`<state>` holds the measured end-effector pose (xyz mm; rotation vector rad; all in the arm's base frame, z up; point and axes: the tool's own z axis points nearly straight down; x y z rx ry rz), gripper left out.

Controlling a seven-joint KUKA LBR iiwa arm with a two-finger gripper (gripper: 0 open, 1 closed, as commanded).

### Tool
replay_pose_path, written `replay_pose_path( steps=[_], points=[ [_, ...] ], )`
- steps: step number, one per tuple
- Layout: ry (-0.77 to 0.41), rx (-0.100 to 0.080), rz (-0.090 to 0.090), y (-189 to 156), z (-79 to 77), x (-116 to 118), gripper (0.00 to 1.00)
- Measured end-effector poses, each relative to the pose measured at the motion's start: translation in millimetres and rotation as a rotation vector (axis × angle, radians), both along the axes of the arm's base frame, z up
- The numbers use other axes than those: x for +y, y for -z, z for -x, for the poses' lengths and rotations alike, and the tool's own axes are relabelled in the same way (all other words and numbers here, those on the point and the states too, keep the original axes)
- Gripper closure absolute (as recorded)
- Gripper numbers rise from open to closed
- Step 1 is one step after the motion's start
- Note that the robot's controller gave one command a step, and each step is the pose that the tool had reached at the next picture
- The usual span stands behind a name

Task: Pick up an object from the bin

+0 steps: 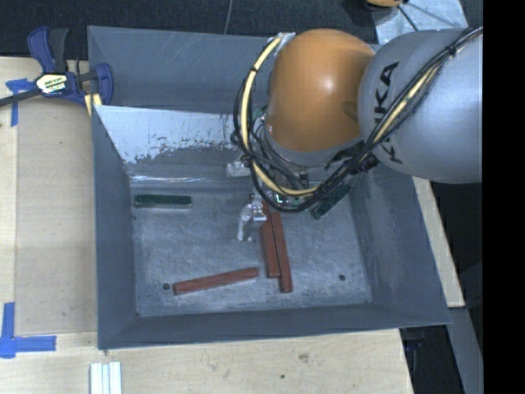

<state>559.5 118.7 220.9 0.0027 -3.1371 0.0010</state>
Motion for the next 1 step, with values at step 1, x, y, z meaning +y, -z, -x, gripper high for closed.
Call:
replay_pose_path(
  steps=[1],
  points=[
    [0.002,-0.008,-0.002,-4.0,-1.6,-0.2,0.0]
  ],
)
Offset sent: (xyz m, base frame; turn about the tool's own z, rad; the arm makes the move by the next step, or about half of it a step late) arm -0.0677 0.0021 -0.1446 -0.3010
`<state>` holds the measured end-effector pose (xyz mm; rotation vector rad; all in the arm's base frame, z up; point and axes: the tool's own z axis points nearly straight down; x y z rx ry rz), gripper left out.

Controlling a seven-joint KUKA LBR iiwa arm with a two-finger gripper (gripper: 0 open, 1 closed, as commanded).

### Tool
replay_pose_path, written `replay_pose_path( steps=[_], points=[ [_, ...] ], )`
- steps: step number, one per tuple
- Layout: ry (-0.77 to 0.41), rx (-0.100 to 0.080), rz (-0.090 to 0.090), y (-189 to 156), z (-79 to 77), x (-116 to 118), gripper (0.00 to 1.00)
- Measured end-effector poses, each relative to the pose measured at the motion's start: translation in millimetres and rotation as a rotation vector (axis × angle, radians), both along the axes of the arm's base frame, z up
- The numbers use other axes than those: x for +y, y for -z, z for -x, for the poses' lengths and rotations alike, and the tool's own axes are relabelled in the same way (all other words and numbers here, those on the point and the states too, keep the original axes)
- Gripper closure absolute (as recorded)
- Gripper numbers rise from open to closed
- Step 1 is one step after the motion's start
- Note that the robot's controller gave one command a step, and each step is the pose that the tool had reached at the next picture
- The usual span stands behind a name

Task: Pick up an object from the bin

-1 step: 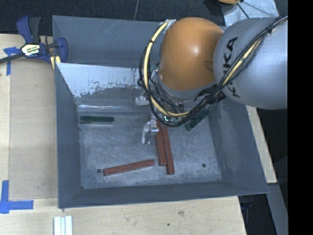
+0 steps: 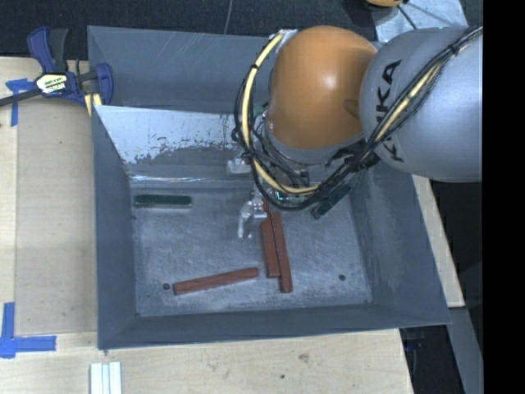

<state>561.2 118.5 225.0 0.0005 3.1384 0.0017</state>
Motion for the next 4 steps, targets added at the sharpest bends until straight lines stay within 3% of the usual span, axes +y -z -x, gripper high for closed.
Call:
replay_pose_path(
  steps=[1,2,3,4],
  points=[
    [-0.067,-0.006,0.0,30,13.5,1,0.0],
    [-0.102,-0.002,0.0,97,55.2,-24,0.0],
    [-0.234,-0.021,-0.002,146,70.5,11,1.0],
    [-0.234,-0.021,-0.002,146,70.5,11,1.0]
  ],
)
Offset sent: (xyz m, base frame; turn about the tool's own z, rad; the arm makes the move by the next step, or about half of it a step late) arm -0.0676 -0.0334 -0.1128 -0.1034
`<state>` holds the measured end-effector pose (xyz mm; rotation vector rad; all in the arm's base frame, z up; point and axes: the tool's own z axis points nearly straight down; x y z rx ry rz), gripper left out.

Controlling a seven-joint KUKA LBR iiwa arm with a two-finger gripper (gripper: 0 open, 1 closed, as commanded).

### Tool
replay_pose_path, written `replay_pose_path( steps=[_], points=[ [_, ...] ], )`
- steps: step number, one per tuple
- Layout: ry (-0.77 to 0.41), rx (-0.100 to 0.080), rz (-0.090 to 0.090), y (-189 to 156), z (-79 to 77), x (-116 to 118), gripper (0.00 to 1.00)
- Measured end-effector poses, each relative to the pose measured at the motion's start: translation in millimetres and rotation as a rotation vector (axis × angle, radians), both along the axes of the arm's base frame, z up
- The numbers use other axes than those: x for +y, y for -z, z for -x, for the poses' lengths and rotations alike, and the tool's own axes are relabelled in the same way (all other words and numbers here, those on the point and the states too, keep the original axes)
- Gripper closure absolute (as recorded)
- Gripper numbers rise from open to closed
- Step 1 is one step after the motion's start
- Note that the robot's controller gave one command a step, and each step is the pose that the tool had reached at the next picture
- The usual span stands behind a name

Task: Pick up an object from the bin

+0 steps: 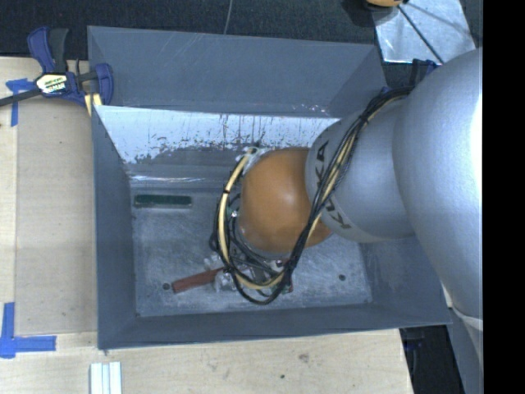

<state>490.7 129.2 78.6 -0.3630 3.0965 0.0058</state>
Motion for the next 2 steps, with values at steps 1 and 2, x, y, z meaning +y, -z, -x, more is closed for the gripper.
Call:
replay_pose_path(
  steps=[1,2],
  points=[
    [-0.046,0.02,0.006,-133.8,-25.6,-21.1,1.0],
    [-0.046,0.021,0.006,-133.6,-25.4,-21.0,1.0]
  ],
)
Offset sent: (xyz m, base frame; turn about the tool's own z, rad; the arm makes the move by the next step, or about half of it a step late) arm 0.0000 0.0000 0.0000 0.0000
